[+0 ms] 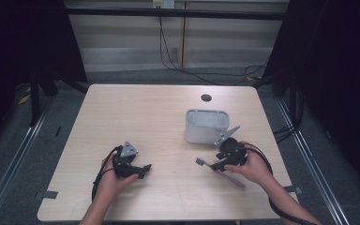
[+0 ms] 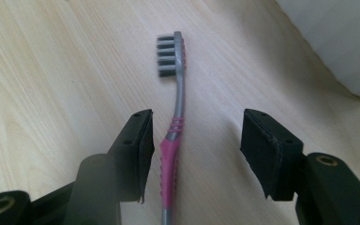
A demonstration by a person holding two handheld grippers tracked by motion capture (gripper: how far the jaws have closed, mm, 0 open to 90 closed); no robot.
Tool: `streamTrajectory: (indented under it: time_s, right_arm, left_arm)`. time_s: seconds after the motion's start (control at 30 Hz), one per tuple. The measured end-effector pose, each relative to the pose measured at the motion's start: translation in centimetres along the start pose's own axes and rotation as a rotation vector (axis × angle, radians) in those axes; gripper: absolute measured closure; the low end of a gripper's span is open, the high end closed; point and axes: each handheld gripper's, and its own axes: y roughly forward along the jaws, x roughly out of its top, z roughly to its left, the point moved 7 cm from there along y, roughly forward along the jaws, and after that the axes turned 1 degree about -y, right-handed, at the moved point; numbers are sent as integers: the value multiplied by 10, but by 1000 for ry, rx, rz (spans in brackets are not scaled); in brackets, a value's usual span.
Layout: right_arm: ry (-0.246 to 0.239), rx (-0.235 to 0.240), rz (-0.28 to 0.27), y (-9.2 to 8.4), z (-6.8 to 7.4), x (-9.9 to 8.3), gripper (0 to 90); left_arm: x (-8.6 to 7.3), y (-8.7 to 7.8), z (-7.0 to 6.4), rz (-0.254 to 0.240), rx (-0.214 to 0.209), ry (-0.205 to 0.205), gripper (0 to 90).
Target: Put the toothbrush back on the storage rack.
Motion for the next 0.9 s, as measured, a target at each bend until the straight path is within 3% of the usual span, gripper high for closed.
streamTrajectory:
  time_s: [0.37,0.8,0.9]
  right_arm:
    - [-11,34,44,14,9,2,535]
    - [-30,28,103,12,12,-3,665]
    - [-30,19,105,12,13,-4,754]
  left_arm:
    - [0,0,0,4,0,6,185]
    - [0,0,0,0,0,0,185]
    - [0,0,0,2,0,2,184]
